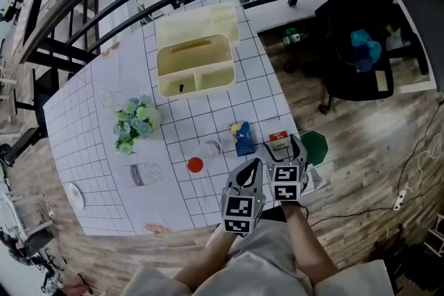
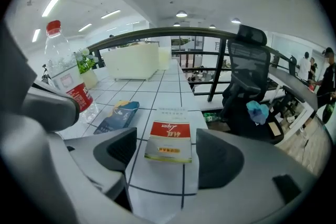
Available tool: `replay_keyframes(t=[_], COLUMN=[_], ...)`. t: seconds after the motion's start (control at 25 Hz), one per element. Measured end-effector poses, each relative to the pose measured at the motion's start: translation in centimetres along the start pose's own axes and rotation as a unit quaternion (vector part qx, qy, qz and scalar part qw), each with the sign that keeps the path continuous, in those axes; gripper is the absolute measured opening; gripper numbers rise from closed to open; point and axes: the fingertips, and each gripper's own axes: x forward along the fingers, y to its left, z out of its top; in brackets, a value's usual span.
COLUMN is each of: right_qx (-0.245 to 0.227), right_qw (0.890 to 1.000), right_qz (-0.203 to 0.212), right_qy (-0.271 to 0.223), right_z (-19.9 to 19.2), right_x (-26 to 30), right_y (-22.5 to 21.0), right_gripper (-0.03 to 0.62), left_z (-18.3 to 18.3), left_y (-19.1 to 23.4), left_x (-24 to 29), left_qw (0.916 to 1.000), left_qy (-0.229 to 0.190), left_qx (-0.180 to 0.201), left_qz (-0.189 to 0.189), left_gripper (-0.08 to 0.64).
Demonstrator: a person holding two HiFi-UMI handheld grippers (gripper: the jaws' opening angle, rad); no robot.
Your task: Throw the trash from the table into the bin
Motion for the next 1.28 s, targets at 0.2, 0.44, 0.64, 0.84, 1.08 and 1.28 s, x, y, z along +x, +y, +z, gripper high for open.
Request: replay_keyframes(t=[0.2,0.44,0.64,0.84,1.08,1.28], right_qx=[0.012,0.019,0.035,0.049,0.056,0.053], right_qw=[1.000,1.000,0.999,0.999,0.998,0.998], right_qz=[-0.009,0.002,0.004,0.001,0.000,0.018], right_qy=[0.021,0.004,-0.015,-0.022,-0.005,0.011], right_z=[-0.8,-1.0,-1.4,-4.0,-9.2,-13.9], right_x=[1.7,1.3,-1.5,-4.6,-7.3,-8.5], right_y=[-0.3,-0.4,-2.0,-6.5,-13.5,-19.5], right_gripper=[0.376,0.301,0.301,0.301,0.301,0.301], left_z=[-0.3,-0.4,-0.6,-1.3,-2.8,-5.4], left_y=[0.5,-0.8,-3.2,-7.7,-15.6,-22.1], left_x=[0.0,0.2,0.8,2.6,5.5,9.5], left_qw=[1.0000,0.9999,0.9997,0.9991,0.9985,0.9990], left_qy=[0.005,0.008,0.003,0.003,0.008,0.015], left_qx=[-0.004,0.012,0.025,0.042,0.052,0.042], left_qz=[0.001,-0.004,-0.007,-0.009,-0.016,-0.007], left_gripper=[0.025,0.025,0.025,0.025,0.025,0.025])
